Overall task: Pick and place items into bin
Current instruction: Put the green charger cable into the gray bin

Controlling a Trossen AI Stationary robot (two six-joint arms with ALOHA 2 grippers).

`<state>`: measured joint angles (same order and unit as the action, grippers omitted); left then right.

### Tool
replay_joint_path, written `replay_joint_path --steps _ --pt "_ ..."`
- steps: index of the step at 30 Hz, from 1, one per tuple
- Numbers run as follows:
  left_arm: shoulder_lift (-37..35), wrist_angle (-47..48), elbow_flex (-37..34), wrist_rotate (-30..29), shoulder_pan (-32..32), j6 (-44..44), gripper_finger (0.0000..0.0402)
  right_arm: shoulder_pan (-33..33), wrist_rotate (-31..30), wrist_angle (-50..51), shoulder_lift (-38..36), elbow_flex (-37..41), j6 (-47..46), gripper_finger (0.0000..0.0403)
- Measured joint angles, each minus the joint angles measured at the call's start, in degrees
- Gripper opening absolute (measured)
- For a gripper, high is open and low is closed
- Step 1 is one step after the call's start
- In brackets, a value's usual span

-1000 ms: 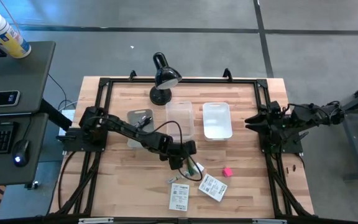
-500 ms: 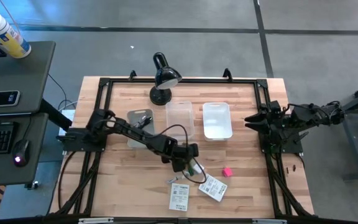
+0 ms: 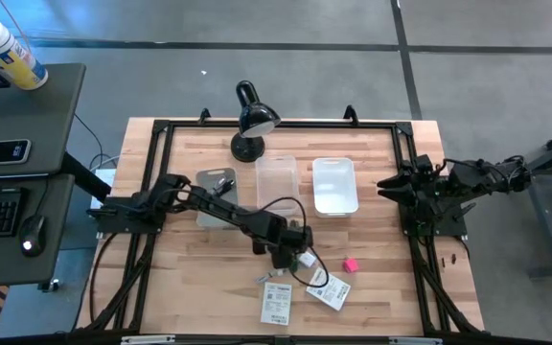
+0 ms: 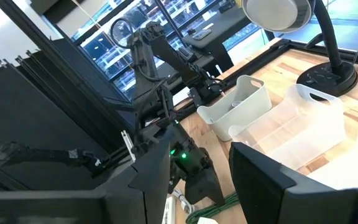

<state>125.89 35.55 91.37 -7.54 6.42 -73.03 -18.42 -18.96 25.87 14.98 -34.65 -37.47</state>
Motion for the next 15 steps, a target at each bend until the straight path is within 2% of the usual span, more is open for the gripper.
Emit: replay_joint_path --steps 15 --pt "0.26 -1.2 1.68 -0.11 -0.07 -0.91 0.0129 0.01 0.02 0.04 0.0 0.0 0.28 0.0155"
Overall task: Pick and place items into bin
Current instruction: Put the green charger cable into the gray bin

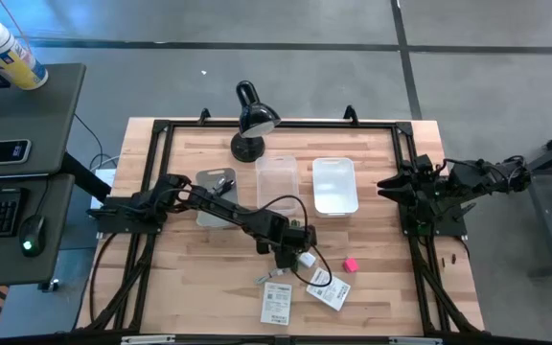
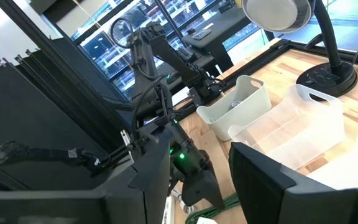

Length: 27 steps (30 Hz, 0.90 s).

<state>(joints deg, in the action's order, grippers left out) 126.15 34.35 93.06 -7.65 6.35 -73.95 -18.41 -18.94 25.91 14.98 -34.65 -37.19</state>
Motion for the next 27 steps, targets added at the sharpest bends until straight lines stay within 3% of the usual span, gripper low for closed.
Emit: replay_joint_path --steps 27 --pt "1.22 -0.83 0.1 3.7 -1.86 1.26 0.0129 -0.01 -2.36 0.0 0.0 0.0 -0.32 0.0155"
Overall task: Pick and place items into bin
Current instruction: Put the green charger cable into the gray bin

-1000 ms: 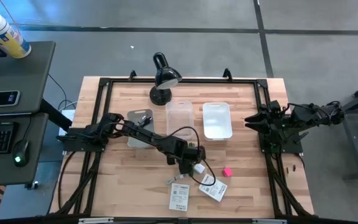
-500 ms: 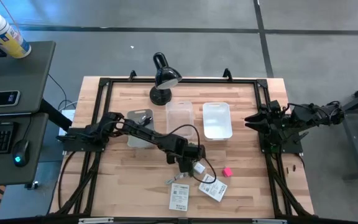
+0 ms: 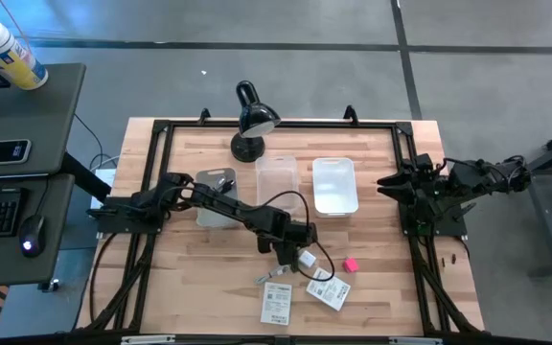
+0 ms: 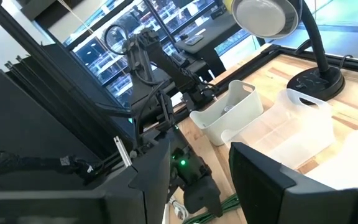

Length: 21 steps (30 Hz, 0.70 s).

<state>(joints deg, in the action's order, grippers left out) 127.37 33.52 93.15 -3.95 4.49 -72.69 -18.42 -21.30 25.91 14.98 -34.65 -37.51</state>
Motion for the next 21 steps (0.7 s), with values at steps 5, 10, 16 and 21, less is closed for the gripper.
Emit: replay_joint_path --steps 5,10,16,21 --pt "0.02 0.14 -0.01 0.15 -0.03 1.11 0.0104 0.01 -0.01 0.0 0.0 0.0 -0.14 0.0155" --pt "0.13 0.84 -0.05 0.27 -0.01 1.2 0.0038 0.01 -0.02 0.0 0.0 0.0 -0.12 0.0155" --pt "0.15 0.85 -0.03 0.26 0.0 4.25 0.002 0.01 0.0 0.0 0.0 0.0 -0.08 0.0155" --pt "-0.03 1.4 -0.03 0.0 0.02 9.95 0.0019 0.01 0.0 0.0 0.0 0.0 0.03 0.0155"
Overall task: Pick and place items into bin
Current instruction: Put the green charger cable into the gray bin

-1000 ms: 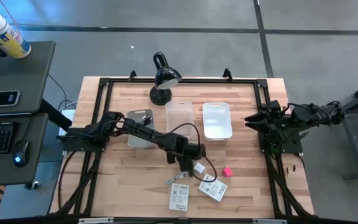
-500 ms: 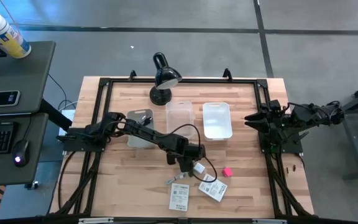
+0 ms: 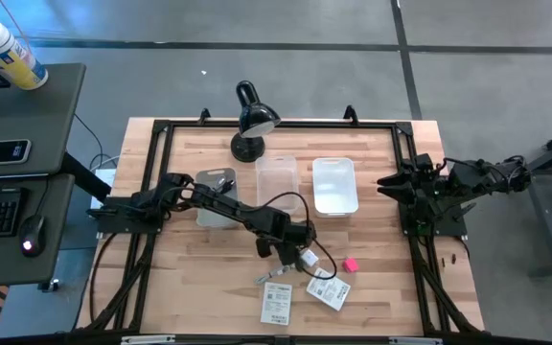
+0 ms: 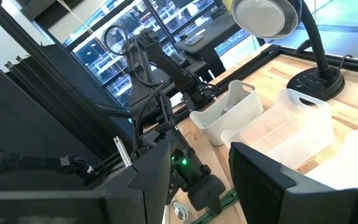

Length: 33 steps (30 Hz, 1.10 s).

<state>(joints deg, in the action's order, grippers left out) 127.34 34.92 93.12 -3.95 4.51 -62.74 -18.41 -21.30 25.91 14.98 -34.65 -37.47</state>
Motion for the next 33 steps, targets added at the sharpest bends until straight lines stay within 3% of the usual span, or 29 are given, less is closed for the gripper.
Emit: replay_joint_path --steps 3,9,15,21,26,33 --pt "-0.18 0.58 -0.02 -0.01 0.0 5.44 0.0005 0.0 0.0 0.36 0.0 0.0 0.0 0.0155" --pt "-1.02 4.12 -0.11 0.45 0.0 20.21 0.0019 0.0 0.0 1.17 0.0 0.0 -0.15 0.0155" --pt "-1.32 7.08 -0.07 4.09 -0.02 33.66 0.0004 0.0 0.0 1.31 0.0 0.0 -0.07 0.0155" --pt "-1.41 10.39 -0.02 9.43 -0.02 45.42 0.0018 -0.01 0.02 1.31 0.0 0.0 -0.05 0.0155" --pt "-1.39 12.79 -0.02 13.42 0.0 48.52 0.0024 0.0 0.22 1.31 0.0 0.0 -0.04 0.0155" --pt "-1.39 13.73 -0.02 13.6 0.0 48.07 0.0025 0.0 0.24 1.8 0.0 0.0 -0.02 0.0155"
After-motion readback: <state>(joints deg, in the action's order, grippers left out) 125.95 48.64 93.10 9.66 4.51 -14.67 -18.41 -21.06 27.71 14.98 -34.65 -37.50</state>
